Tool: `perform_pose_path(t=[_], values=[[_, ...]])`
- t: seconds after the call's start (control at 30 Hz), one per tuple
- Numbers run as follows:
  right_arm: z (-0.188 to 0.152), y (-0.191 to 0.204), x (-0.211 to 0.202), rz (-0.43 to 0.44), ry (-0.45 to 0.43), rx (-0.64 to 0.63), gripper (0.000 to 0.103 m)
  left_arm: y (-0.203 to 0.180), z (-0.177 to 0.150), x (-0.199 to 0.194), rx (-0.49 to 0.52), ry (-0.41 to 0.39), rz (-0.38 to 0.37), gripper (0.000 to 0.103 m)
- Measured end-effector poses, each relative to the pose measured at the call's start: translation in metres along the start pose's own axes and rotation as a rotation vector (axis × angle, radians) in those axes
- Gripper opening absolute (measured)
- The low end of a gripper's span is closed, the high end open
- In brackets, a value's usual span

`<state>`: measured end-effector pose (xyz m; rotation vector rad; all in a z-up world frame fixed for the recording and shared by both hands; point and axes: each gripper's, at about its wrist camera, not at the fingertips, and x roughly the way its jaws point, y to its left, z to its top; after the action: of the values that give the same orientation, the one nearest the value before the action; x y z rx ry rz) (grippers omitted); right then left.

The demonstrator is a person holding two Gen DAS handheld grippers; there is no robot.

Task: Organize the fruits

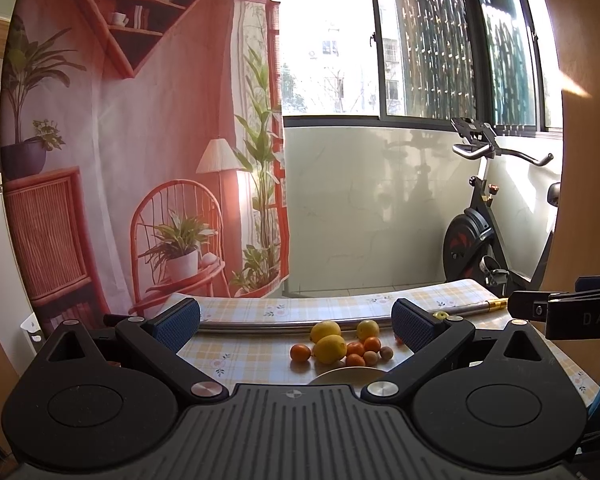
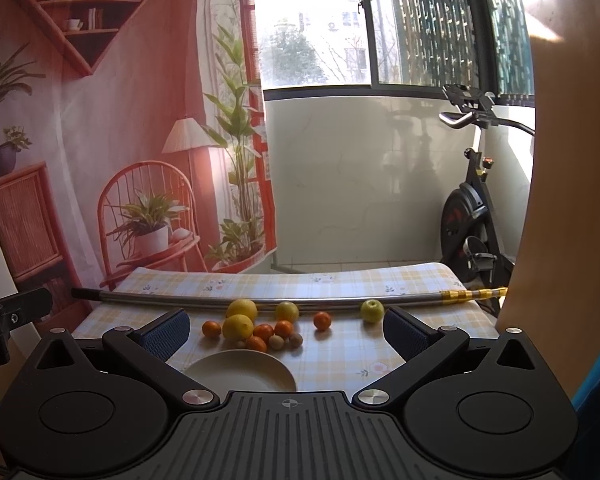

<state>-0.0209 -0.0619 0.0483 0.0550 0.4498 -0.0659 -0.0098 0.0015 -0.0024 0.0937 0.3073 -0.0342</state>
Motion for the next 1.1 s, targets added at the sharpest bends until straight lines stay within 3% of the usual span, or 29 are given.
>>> perform_pose_path(t=[1.1], values=[[0.0025, -0.0016, -0.0025, -0.001, -0.004, 0.002, 0.103, 0.0019, 0.0008, -0.0003, -0.005, 0.006, -0.005, 0.103]])
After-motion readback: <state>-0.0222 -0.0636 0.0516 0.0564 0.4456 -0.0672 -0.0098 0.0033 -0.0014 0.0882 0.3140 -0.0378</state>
